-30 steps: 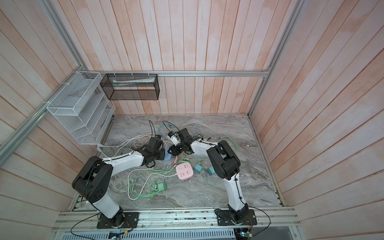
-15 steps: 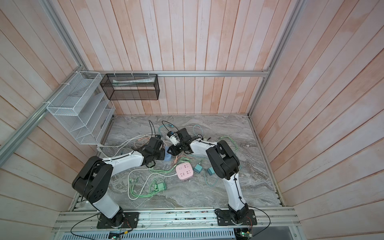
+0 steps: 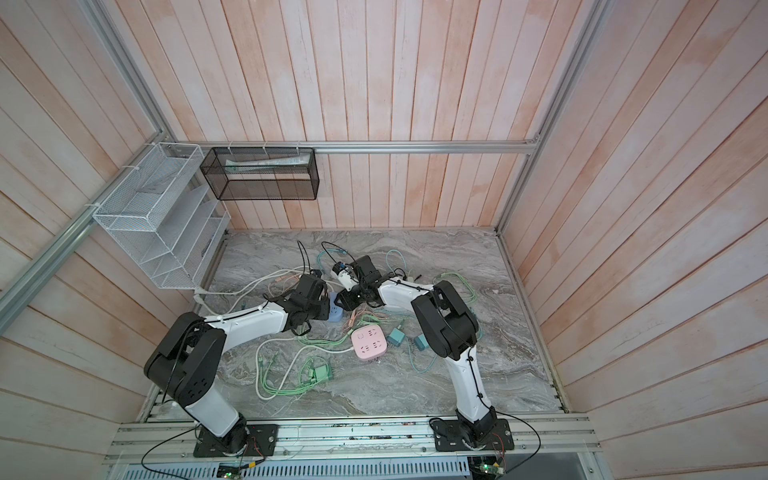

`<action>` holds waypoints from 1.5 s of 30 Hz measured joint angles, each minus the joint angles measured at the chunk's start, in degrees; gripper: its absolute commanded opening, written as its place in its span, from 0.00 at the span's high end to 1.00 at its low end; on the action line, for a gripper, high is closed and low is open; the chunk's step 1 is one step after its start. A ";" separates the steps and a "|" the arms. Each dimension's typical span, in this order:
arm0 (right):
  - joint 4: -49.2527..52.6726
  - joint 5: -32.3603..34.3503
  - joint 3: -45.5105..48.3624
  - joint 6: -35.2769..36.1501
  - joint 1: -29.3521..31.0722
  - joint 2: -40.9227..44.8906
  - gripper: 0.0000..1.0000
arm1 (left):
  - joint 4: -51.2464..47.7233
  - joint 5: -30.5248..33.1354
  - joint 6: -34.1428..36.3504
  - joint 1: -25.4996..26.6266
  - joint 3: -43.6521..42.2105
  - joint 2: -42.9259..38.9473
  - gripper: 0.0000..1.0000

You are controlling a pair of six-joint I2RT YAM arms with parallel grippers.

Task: Pull the plug off the socket

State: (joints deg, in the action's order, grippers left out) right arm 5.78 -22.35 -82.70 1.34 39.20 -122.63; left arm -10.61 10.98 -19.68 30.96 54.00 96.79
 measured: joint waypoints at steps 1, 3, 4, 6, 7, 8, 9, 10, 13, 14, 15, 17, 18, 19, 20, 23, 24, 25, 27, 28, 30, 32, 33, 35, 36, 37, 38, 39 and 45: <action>-0.07 0.07 0.00 0.00 0.11 0.00 0.55 | -0.13 0.17 0.02 0.04 -0.02 -0.07 0.81; -0.17 0.24 0.00 -0.02 0.22 0.00 0.55 | -0.17 0.52 0.20 0.11 -0.13 -0.24 0.81; -0.17 0.28 0.00 -0.02 0.28 0.00 0.55 | -0.17 0.72 0.24 0.15 -0.17 -0.26 0.81; -0.20 0.37 0.00 -0.04 0.33 0.00 0.55 | -0.13 1.05 0.61 0.31 -0.28 -0.28 0.81; -0.20 0.37 0.00 -0.04 0.33 0.00 0.55 | -0.11 1.20 0.76 0.35 -0.28 -0.28 0.81; -0.20 0.37 0.00 -0.04 0.33 -0.02 0.55 | -0.11 1.27 0.92 0.44 -0.28 -0.28 0.81; -0.20 0.37 0.00 -0.07 0.33 -0.02 0.55 | -0.11 1.33 1.09 0.48 -0.28 -0.28 0.81; -0.20 0.39 0.00 -0.07 0.33 -0.02 0.55 | -0.11 1.33 1.11 0.50 -0.28 -0.28 0.81; -0.15 0.39 -0.02 -0.07 0.33 -0.07 0.55 | -0.04 1.38 1.07 0.50 -0.33 -0.28 0.81; -0.15 0.39 -0.02 -0.07 0.33 -0.07 0.55 | -0.02 1.42 1.07 0.50 -0.35 -0.28 0.81; -0.13 0.39 -0.02 -0.07 0.33 -0.07 0.55 | 0.02 1.46 1.05 0.52 -0.39 -0.28 0.82; -0.11 0.39 -0.02 -0.07 0.35 -0.07 0.56 | 0.35 1.44 0.94 0.50 -0.68 -0.39 0.82; -0.02 0.39 -0.04 -0.04 0.37 -0.09 0.56 | 0.46 1.36 0.59 0.44 -0.90 -0.61 0.82; 0.00 0.37 -0.04 -0.07 0.39 -0.09 0.56 | 0.76 1.16 0.37 0.24 -1.29 -0.90 0.82; 0.00 0.35 -0.04 -0.07 0.46 -0.11 0.56 | 1.07 0.81 0.13 0.07 -1.75 -1.22 0.82; 0.02 0.22 -0.04 -0.07 0.79 -0.11 0.56 | 2.21 -0.81 -0.52 -0.85 -3.63 -2.60 0.82; 0.02 0.17 -0.04 -0.07 0.92 -0.13 0.56 | 2.64 -1.62 -0.74 -1.31 -4.42 -3.19 0.82; 0.00 0.04 -0.04 -0.09 1.09 -0.15 0.56 | 2.97 -2.21 -0.94 -1.73 -5.05 -3.74 0.82; -0.13 -0.07 -0.04 -0.09 1.33 -0.24 0.56 | 3.13 -2.71 -0.92 -2.10 -5.70 -4.33 0.82; -0.13 -0.07 -0.09 -0.09 1.40 -0.26 0.56 | 3.08 -2.84 -0.87 -2.12 -5.73 -4.37 0.82; -0.09 -0.22 -0.13 -0.11 1.38 -0.31 0.56 | 2.97 -2.58 -0.50 -1.79 -5.73 -4.37 0.82; 0.09 -0.22 -0.24 -0.09 1.38 -0.33 0.56 | 2.64 -1.64 0.13 -1.20 -5.51 -4.31 0.82; 0.15 -0.22 -0.24 -0.11 1.38 -0.33 0.56 | 2.29 -0.98 0.57 -0.81 -5.27 -4.22 0.82; 0.33 -0.20 -0.33 -0.11 1.38 -0.33 0.56 | 1.25 0.46 1.36 -0.04 -4.37 -3.69 0.83; 0.35 -0.15 -0.39 -0.11 1.36 -0.33 0.56 | 0.52 1.46 1.79 0.42 -3.63 -3.23 0.83; 0.46 -0.07 -0.48 -0.11 1.31 -0.33 0.56 | -0.02 2.23 2.19 0.83 -2.99 -2.75 0.83; 0.52 0.04 -0.52 -0.13 1.25 -0.33 0.56 | -0.28 2.84 2.38 1.11 -2.49 -2.32 0.83; 0.57 0.07 -0.52 -0.13 1.16 -0.33 0.56 | -0.50 3.13 2.40 1.27 -2.12 -2.05 0.84; 0.70 0.42 -0.55 -0.33 1.05 -0.33 0.56 | -0.20 0.63 1.42 -0.24 -1.95 -1.90 0.84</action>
State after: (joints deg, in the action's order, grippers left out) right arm 6.48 -21.93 -83.24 1.02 40.25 -122.96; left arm -10.81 11.62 -18.26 30.72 52.05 94.89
